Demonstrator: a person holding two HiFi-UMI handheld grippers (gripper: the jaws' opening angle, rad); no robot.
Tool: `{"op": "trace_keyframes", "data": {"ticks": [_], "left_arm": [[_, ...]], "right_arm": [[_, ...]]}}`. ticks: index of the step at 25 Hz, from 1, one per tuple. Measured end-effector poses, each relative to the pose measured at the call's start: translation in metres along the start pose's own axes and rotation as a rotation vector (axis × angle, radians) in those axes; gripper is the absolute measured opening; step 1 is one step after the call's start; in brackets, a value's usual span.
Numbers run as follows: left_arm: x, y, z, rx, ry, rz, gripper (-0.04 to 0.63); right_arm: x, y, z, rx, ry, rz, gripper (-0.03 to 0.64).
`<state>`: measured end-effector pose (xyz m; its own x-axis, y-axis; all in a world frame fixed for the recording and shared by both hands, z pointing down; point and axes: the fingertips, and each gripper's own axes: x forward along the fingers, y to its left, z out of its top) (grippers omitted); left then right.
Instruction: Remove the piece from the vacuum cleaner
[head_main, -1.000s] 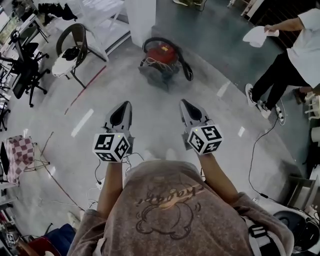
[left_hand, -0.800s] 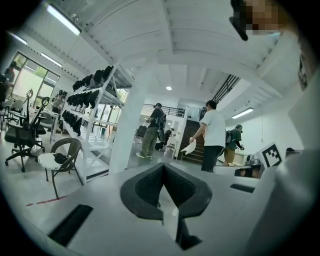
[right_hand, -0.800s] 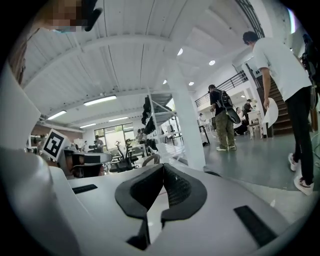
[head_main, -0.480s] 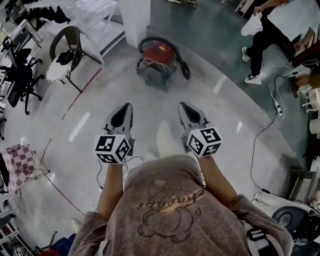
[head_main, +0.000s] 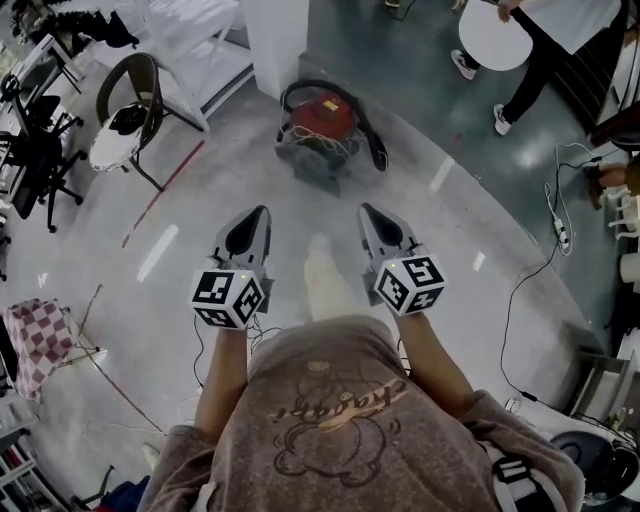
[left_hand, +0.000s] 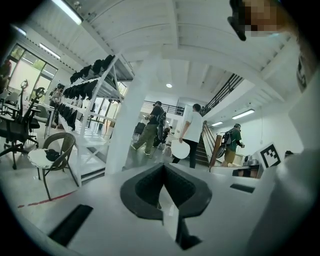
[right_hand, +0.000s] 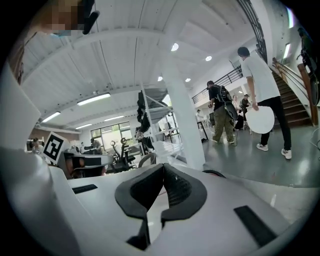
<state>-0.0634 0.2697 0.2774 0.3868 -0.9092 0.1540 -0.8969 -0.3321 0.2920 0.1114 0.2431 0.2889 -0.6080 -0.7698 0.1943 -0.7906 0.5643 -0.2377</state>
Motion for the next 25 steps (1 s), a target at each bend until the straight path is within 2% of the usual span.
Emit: {"op": "trace_keyframes", "data": {"ticks": [17,25], "left_arm": [[0.191,0.071,0.059,-0.013,0.023,0.004,0.003],[0.246,0.096,0.070,-0.025,0.032,0.008,0.002]], "right_arm": [[0.171,-0.111,0.065,0.013,0.037,0.040,0.000],[0.218,-0.143,0.079,0.026,0.042,0.052,0.000]]}}
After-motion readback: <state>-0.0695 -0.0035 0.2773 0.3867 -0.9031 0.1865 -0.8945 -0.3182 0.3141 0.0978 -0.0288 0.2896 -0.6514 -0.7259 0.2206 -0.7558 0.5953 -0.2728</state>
